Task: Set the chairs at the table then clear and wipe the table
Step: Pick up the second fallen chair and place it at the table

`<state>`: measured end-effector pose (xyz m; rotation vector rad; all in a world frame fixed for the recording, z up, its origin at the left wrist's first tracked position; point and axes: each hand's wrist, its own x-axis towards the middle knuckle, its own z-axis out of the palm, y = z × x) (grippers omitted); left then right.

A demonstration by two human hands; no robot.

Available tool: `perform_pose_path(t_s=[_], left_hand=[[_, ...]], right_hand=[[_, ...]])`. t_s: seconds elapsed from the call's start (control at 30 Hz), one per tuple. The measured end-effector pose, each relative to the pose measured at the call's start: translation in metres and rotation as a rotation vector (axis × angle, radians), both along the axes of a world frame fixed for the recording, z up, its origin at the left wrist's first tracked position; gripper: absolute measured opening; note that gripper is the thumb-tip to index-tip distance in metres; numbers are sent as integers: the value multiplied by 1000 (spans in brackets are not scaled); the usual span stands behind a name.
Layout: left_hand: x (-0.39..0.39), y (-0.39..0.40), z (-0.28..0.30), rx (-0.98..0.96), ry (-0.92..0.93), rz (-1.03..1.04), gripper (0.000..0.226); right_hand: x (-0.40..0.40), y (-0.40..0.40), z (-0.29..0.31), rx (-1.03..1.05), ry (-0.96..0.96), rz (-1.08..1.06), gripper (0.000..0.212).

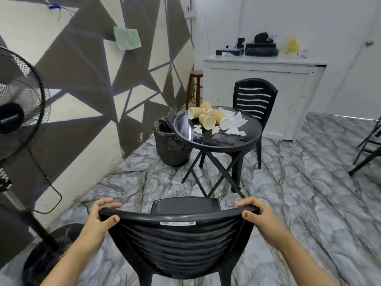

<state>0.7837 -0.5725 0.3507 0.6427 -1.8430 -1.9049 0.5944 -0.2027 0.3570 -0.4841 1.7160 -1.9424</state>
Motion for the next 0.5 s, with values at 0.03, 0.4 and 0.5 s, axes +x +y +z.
perform_pose_path(t_s=[0.03,0.4,0.5], left_hand=[[-5,-2,2,8,15,-6,37],[-79,-46,15,-33,57,-9,28],[-106,-59,23,-32,42,-2,30]], right_hand=[[-5,-2,-1,-3,10,-9,58],[-73,-44,28,3,18,-62,51],[-97,-56,41,34,8,-56,60]])
